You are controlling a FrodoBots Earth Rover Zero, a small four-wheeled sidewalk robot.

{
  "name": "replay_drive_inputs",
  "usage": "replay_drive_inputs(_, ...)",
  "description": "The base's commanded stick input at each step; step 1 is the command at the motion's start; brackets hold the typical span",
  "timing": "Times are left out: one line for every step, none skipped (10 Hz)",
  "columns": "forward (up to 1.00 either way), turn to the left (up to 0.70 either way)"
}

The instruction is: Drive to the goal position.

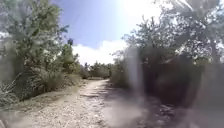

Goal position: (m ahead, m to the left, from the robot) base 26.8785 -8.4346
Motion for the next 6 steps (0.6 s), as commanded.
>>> replay_drive_inputs(0.6, 0.07)
replay_drive_inputs(0.6, 0.15)
replay_drive_inputs(0.6, 0.11)
replay_drive_inputs(0.6, 0.06)
replay_drive_inputs(0.6, 0.03)
replay_drive_inputs(0.6, 0.01)
